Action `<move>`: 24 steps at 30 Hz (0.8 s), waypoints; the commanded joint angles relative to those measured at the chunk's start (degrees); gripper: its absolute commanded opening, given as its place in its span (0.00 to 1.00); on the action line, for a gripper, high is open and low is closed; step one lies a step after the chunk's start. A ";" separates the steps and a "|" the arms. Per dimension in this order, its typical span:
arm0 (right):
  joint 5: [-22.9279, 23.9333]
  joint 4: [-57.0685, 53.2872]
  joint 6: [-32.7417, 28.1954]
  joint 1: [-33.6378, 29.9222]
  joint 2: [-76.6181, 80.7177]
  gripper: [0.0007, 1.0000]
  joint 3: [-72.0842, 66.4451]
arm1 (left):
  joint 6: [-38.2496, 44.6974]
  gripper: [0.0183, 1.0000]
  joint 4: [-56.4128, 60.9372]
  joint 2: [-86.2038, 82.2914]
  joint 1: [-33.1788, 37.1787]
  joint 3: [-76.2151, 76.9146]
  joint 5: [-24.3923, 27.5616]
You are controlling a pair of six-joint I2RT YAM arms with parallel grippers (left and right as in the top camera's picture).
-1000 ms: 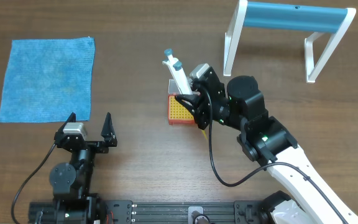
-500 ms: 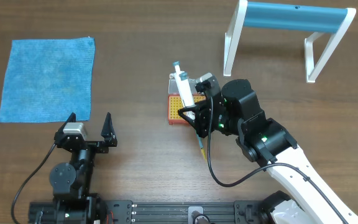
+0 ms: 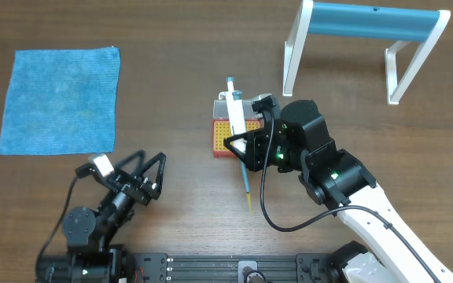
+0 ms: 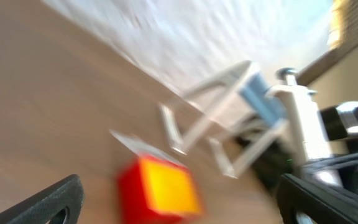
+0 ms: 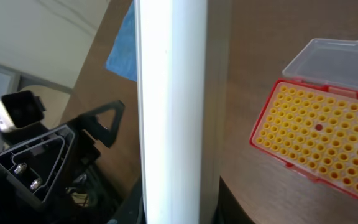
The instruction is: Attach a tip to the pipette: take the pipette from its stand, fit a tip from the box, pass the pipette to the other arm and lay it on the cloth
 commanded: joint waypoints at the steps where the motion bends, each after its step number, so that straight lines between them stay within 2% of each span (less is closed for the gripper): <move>1: -10.14 0.46 3.87 0.17 -0.09 0.08 0.74 | -30.25 1.00 -0.04 -0.42 -0.28 -0.13 10.29; 6: -13.46 0.46 3.85 0.17 -0.07 0.07 0.74 | -41.81 0.99 5.88 0.11 -0.31 -0.13 9.92; 12: -13.64 0.46 3.85 0.17 0.00 0.08 0.74 | -45.11 1.00 19.41 8.20 -2.08 2.01 11.58; 15: -13.64 0.50 3.85 0.17 0.02 0.08 0.74 | -42.91 0.98 22.49 18.12 -5.64 6.58 11.96; 18: -13.66 0.50 3.85 0.17 0.00 0.08 0.74 | -36.65 0.98 24.68 30.42 -10.43 13.27 14.10; 20: -13.77 0.48 3.85 0.17 0.00 0.08 0.74 | -31.17 0.99 27.52 38.23 -13.40 17.79 16.92; 22: -14.88 0.87 3.85 0.17 0.00 0.08 0.74 | -26.73 0.98 31.67 47.89 -16.48 23.45 23.10; 24: -15.17 1.53 3.85 0.17 0.00 0.08 0.74 | -25.68 0.99 34.73 54.99 -18.14 27.34 28.22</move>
